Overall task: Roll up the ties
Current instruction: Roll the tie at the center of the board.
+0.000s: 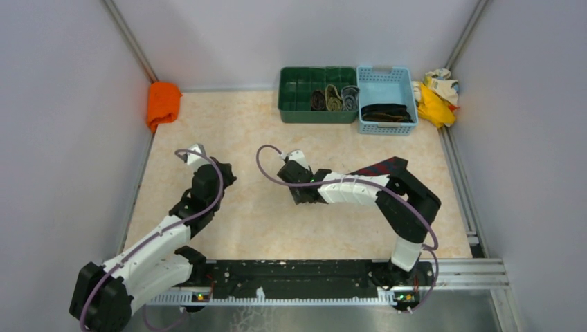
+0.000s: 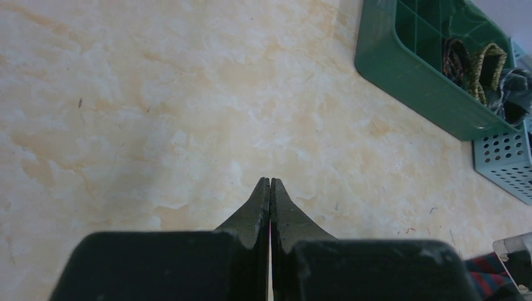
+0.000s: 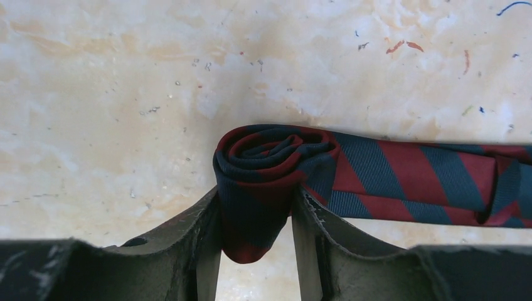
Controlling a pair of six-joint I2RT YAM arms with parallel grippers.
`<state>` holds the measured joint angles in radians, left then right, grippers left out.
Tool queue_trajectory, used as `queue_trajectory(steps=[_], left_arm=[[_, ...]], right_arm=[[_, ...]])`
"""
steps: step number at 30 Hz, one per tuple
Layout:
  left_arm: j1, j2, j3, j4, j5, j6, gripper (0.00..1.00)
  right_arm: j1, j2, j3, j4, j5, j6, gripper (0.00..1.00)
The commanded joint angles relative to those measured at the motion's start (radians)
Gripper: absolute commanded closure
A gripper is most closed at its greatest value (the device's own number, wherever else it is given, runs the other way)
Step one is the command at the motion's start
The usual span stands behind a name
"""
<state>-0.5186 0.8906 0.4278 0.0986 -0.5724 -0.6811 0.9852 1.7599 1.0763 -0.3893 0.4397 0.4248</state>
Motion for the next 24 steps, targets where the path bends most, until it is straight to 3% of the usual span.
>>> queue_trajectory(steps=[1,13,19,24], left_arm=[[0.009,0.019,0.044,0.059,0.055,0.044,1.00],[0.008,0.242,0.118,0.309,0.382,0.143,1.00],[0.005,0.433,0.215,0.442,0.620,0.160,1.00],[-0.002,0.576,0.284,0.506,0.693,0.170,1.00]], right_arm=[[-0.073,-0.053,-0.067,0.128,-0.304,0.053,0.60],[-0.289,-0.165,-0.272,0.353,-0.740,0.176,0.61],[-0.386,-0.190,-0.388,0.487,-0.879,0.249,0.62],[-0.458,-0.218,-0.465,0.547,-0.922,0.271,0.64]])
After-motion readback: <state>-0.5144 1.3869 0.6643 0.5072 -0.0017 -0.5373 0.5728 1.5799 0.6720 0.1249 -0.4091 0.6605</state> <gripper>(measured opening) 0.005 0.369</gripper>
